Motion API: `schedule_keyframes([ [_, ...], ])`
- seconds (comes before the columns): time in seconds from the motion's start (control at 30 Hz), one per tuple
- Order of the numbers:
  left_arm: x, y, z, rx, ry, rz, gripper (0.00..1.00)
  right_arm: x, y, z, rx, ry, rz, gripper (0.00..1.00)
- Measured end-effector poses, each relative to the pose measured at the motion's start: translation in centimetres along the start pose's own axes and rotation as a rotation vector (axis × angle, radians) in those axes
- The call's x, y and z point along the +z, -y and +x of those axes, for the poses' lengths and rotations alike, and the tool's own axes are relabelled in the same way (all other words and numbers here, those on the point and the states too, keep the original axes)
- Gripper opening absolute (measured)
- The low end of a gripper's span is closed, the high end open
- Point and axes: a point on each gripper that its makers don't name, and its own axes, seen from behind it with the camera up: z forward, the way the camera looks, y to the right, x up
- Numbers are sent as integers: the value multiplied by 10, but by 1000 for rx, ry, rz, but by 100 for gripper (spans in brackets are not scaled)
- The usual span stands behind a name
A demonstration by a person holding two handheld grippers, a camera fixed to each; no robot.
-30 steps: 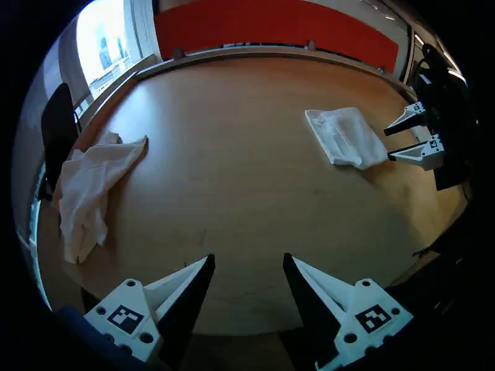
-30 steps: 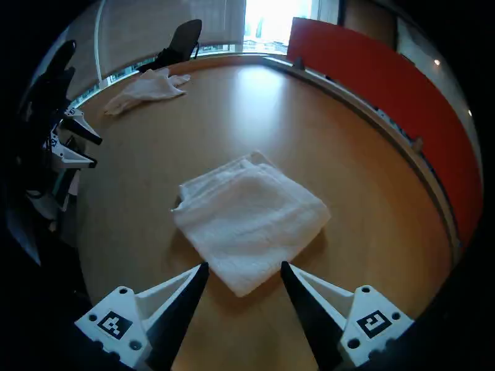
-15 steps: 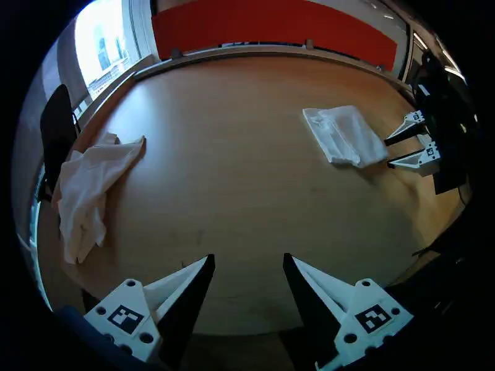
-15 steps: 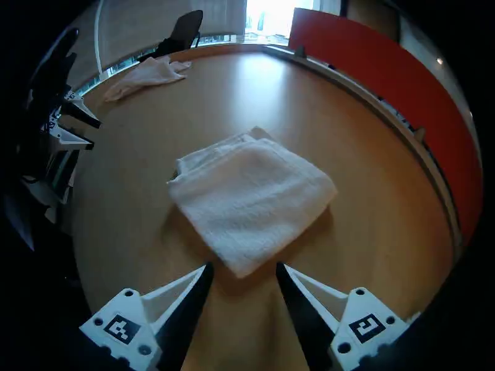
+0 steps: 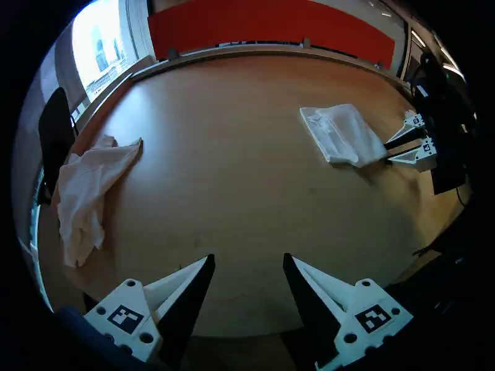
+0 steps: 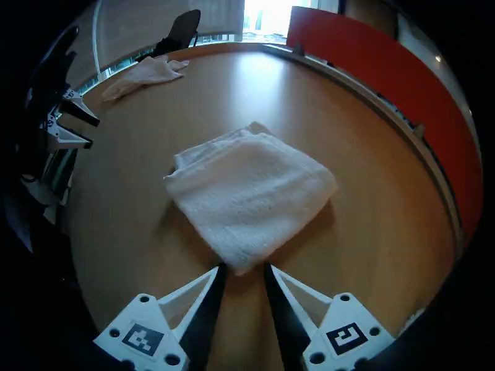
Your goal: Fold towel
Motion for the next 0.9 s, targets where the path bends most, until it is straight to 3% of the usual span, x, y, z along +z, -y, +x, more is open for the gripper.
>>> schedule_keyframes([
  [0.37,1,0,1,3,2,-1,81,-3,1,1,0,-8,-2,9],
  [0.9,1,-1,8,11,-12,-5,81,-25,-14,43,-11,-89,-45,6],
])
